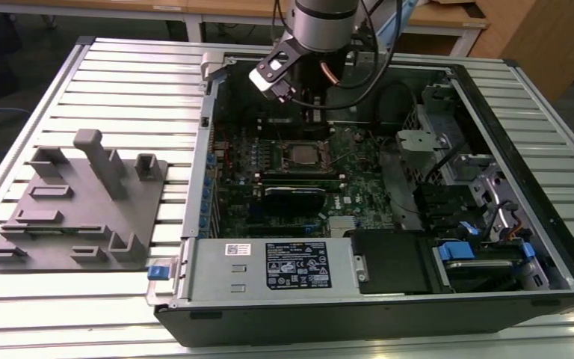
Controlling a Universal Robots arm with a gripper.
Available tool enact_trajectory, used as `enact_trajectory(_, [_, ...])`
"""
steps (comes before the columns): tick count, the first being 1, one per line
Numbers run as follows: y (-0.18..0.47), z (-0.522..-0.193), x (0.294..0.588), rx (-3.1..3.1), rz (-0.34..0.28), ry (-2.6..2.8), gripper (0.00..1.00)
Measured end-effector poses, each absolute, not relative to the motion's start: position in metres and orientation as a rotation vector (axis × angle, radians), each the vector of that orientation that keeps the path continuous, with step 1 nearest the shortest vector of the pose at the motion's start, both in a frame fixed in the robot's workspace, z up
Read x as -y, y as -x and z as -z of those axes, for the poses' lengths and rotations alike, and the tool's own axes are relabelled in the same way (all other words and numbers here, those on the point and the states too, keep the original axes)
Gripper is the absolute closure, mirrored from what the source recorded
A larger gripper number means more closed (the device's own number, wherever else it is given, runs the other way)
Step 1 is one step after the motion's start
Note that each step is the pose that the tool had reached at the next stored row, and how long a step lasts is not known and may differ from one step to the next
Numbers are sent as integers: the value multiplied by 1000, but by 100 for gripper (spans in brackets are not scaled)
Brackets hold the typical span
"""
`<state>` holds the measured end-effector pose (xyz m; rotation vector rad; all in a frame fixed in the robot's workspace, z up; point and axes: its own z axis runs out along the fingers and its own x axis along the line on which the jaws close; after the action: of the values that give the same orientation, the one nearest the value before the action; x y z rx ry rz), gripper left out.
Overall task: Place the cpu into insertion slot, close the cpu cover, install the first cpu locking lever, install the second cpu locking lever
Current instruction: 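Close the cpu cover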
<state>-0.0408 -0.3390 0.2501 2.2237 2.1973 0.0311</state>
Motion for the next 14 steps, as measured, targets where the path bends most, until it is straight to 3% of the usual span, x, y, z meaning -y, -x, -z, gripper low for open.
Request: enact_trajectory(14, [31, -253, 339, -2198, -32, -2224, 90])
